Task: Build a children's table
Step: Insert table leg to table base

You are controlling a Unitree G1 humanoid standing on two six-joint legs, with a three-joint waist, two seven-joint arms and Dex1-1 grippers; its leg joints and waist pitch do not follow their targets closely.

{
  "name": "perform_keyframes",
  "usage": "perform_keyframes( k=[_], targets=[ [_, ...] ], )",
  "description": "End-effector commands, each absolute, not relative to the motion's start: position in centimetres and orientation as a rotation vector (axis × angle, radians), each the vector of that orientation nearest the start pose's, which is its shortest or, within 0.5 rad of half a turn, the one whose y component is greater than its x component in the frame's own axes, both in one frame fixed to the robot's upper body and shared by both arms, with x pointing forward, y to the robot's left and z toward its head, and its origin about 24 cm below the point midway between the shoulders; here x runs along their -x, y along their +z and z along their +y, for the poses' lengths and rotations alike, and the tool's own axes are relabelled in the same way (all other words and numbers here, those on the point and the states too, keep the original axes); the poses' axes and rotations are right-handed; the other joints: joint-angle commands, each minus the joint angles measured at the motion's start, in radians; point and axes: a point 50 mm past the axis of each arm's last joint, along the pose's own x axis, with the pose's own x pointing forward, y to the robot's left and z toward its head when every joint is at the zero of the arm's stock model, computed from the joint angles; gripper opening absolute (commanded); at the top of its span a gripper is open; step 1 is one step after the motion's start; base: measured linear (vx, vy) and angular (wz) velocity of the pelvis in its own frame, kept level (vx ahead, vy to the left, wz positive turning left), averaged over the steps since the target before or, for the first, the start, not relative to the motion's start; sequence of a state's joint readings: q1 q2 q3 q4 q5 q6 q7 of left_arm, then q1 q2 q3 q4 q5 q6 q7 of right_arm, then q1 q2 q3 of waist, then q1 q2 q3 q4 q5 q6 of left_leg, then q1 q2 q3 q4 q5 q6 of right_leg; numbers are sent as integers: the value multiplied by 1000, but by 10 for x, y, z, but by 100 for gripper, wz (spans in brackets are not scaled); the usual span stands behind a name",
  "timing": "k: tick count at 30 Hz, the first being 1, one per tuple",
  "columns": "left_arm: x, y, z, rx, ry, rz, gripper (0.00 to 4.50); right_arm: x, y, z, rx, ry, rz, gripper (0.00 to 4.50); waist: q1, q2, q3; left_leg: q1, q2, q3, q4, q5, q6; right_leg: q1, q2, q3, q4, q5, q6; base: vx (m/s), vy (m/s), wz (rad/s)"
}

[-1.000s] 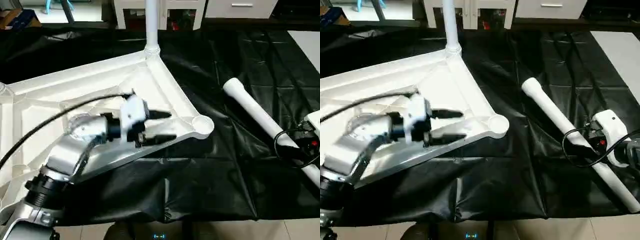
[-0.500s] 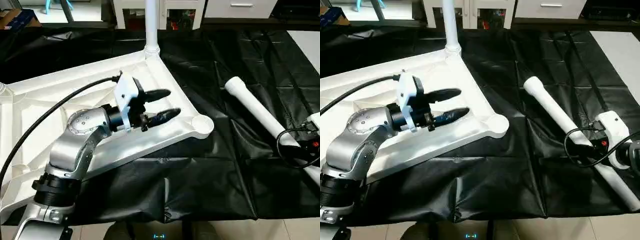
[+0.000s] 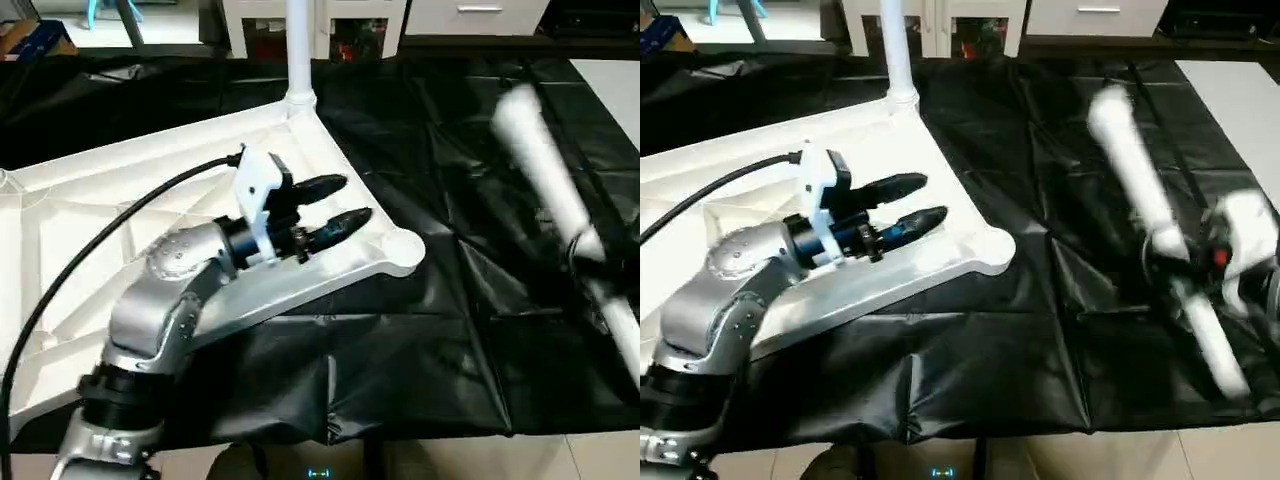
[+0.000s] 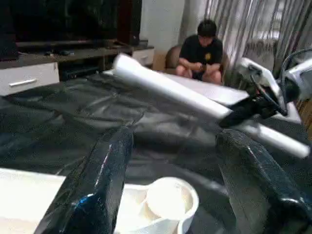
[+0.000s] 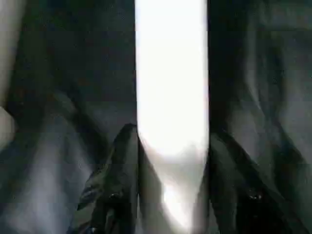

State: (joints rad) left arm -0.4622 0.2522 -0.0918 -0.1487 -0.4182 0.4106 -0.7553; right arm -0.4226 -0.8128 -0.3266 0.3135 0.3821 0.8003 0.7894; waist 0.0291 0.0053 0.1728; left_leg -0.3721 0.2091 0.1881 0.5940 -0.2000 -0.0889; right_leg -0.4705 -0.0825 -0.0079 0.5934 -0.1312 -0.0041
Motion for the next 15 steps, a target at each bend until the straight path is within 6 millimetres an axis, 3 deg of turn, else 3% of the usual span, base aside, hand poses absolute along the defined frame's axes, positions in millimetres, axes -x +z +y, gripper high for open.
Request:
perform_keyframes(
  k=[1, 2, 4, 5, 8, 11, 14, 15],
  targets=[
    [-287, 164, 93, 88, -1058, -146, 308, -289, 170, -329, -146, 358, 264, 148, 1, -26, -83, 4, -4, 19, -47, -64, 187, 80, -10, 12, -53, -189, -298, 0, 0, 0],
    [-287, 164, 93, 88, -1058, -146, 308, -289, 170, -329, -146, 358, 264, 148, 1, -28, -83, 4, -4, 18, -48, -66, 185, 79, -10, 12, -56, -197, -295, 0, 0, 0],
    [-288, 163, 82, 221, -1014, -85, 308, -295, 200, -307, -311, 501, 45, 148, 1, -25, -86, 5, -6, 18, -46, -59, 182, 80, -7, 12, -52, -186, -296, 0, 0, 0],
    [-288, 163, 79, 246, -1017, -77, 324, -296, 205, -302, -340, 527, 16, 148, -1, -25, -85, 3, -7, 17, -46, -58, 180, 80, -6, 12, -51, -185, -296, 0, 0, 0],
    [-281, 169, 55, 401, -1094, -56, 341, -299, 229, -261, -525, 726, -133, 148, 1, -23, -90, 6, -7, 14, -47, -33, 182, 77, -4, 10, -51, -177, -295, 0, 0, 0],
    [-279, 172, 39, 430, -1125, -44, 382, -303, 239, -235, -602, 806, -203, 147, 6, -20, -90, 6, -5, 15, -49, -20, 176, 74, -5, 9, -53, -177, -282, 0, 0, 0],
    [-278, 171, 23, 427, -1147, -20, 392, -306, 249, -207, -658, 875, -261, 147, 7, -20, -93, 4, -7, 16, -49, 7, 165, 75, -4, 9, -51, -148, -268, 0, 0, 0],
    [-278, 171, 23, 427, -1147, -20, 402, -306, 249, -207, -658, 875, -261, 147, 6, -19, -93, 2, -7, 15, -50, 16, 161, 76, -4, 8, -50, -138, -264, 0, 0, 0]
  ],
)
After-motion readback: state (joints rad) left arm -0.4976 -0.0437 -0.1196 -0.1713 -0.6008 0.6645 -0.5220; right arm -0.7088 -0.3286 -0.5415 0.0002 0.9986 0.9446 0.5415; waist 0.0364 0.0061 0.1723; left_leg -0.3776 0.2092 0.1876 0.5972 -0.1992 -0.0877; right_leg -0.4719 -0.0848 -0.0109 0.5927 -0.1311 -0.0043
